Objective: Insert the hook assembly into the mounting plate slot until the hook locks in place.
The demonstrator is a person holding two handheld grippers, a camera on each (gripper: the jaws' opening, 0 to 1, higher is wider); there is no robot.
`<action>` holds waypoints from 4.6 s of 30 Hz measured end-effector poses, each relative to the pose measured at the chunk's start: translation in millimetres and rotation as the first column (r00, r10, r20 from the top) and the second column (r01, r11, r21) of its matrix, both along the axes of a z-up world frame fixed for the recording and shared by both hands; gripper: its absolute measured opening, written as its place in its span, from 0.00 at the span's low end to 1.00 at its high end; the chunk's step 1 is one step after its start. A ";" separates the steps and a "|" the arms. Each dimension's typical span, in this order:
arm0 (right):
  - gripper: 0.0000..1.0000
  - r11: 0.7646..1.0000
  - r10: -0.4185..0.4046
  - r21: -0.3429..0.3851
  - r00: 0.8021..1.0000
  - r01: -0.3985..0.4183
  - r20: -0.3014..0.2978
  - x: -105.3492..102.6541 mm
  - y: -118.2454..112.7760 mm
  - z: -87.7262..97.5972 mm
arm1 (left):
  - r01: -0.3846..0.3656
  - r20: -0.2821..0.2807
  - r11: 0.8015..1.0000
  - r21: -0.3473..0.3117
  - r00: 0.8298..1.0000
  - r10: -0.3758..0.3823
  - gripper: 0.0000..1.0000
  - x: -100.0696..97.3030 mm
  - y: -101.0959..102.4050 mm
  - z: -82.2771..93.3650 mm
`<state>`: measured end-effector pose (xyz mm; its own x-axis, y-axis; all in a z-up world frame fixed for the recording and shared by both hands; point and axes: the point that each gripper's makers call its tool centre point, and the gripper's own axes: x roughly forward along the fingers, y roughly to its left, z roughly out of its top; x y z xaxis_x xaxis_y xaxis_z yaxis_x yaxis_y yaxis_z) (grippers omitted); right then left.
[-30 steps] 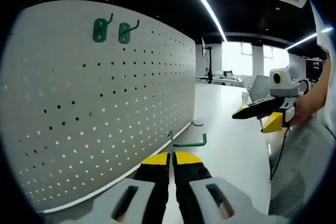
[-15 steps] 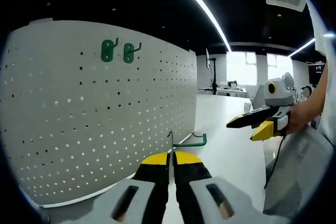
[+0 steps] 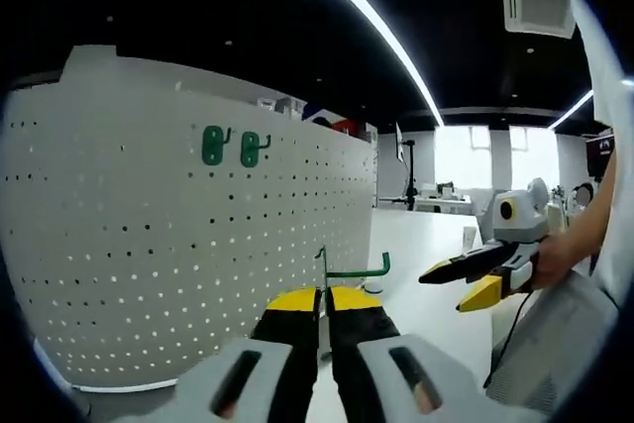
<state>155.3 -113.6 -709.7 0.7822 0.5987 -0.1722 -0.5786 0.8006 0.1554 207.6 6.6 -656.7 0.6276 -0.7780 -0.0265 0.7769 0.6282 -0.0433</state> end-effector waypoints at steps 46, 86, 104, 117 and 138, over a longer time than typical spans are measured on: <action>0.59 0.971 0.142 0.165 0.970 -0.176 0.198 -3.6 42.6 70.8 | -0.034 0.031 0.999 -0.021 0.999 0.035 0.02 -7.8 5.1 14.5; 0.46 0.946 0.219 0.198 0.956 -0.257 0.196 32.7 108.8 92.6 | -0.055 0.031 0.998 -0.029 0.998 0.055 0.02 -8.7 6.6 17.1; 0.24 0.950 0.217 0.193 0.965 -0.244 0.149 37.5 112.8 89.8 | -0.050 0.026 0.998 -0.039 0.998 0.051 0.02 -10.6 1.8 18.0; 0.09 0.952 0.217 0.189 0.966 -0.241 0.139 36.3 116.3 88.1 | -0.051 0.031 0.998 -0.037 0.998 0.052 0.02 -10.4 -0.2 18.8; 0.03 0.952 0.204 0.202 0.969 -0.230 0.141 37.2 117.9 86.8 | -0.074 0.021 0.996 -0.053 0.997 0.075 0.02 -11.0 -1.5 19.6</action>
<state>192.5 4.3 -622.9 0.6364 0.7686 0.0645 -0.7588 0.6089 0.2313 196.6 5.1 -637.1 0.6841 -0.7289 0.0284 0.7290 0.6819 -0.0600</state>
